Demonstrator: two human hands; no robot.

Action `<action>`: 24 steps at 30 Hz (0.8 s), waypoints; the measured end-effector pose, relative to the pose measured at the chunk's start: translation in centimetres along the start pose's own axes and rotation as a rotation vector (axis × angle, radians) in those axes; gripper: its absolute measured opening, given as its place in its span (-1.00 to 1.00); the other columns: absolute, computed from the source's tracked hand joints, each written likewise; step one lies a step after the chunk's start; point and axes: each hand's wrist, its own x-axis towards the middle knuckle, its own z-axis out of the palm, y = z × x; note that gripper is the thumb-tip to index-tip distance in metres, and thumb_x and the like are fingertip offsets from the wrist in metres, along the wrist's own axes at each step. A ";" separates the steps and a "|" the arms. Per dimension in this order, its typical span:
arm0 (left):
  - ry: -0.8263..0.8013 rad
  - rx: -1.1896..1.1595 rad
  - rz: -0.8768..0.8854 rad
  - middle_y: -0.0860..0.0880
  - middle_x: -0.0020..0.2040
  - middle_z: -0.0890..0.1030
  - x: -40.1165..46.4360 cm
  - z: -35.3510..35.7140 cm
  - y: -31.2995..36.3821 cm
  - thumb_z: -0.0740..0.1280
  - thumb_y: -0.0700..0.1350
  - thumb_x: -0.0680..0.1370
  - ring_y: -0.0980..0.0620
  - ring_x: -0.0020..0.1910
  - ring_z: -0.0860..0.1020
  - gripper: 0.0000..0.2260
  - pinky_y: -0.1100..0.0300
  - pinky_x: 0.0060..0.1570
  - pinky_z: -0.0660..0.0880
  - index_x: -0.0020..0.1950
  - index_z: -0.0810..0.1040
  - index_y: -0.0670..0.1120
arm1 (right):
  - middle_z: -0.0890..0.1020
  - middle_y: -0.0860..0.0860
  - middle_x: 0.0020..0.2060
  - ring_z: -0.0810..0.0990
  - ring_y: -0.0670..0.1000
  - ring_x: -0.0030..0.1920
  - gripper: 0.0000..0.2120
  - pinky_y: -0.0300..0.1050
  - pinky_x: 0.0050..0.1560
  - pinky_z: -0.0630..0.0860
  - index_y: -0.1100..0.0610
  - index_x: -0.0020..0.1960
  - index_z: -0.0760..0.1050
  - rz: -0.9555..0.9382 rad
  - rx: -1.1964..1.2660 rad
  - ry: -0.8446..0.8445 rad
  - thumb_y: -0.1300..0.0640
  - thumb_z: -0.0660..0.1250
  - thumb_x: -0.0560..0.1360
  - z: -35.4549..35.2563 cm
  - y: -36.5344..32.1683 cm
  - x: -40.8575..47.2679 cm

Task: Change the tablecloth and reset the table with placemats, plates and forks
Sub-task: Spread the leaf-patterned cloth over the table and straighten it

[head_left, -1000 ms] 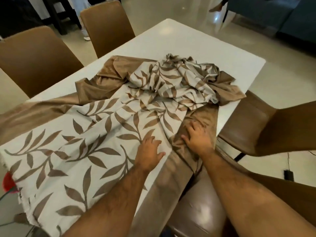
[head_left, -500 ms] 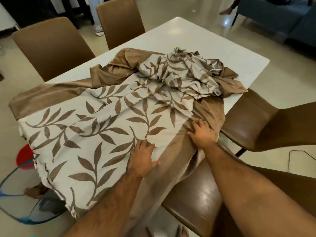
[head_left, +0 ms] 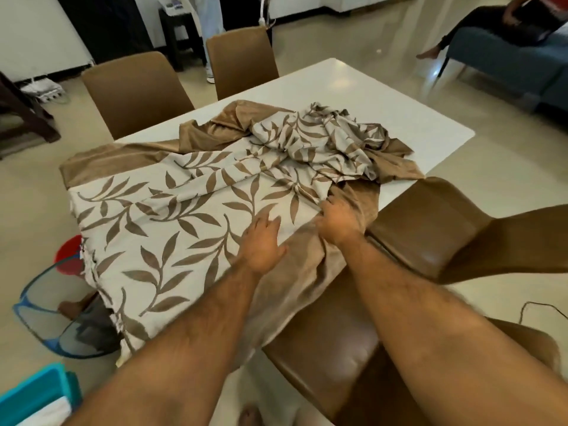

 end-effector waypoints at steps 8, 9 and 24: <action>0.048 -0.099 -0.019 -0.10 0.53 0.24 -2.8 -2.9 6.3 0.27 0.14 0.57 -0.09 0.50 0.21 -0.38 0.00 0.43 0.22 0.57 0.17 -0.03 | 0.51 0.12 0.27 0.47 0.13 0.26 -0.61 0.01 0.26 0.44 0.08 0.34 0.47 -0.018 0.064 0.001 0.00 0.28 0.55 -4.9 1.7 -6.3; 0.043 -0.126 -0.015 -0.09 0.52 0.26 -3.4 -3.1 7.1 0.27 0.13 0.57 -0.09 0.48 0.24 -0.40 0.00 0.41 0.24 0.55 0.21 -0.04 | 0.50 0.12 0.28 0.46 0.13 0.27 -0.60 0.01 0.27 0.44 0.08 0.35 0.46 -0.012 0.074 -0.009 -0.01 0.29 0.55 -5.7 2.1 -7.4; 0.130 -0.199 -0.078 -0.05 0.35 0.49 -7.8 -0.1 28.3 0.32 0.17 0.50 -0.07 0.28 0.47 -0.50 -0.02 0.25 0.45 0.39 0.45 0.00 | 0.56 0.09 0.23 0.55 0.08 0.18 -0.62 -0.01 0.21 0.51 0.10 0.29 0.53 -0.099 0.072 0.076 -0.01 0.34 0.52 -17.2 19.3 -18.9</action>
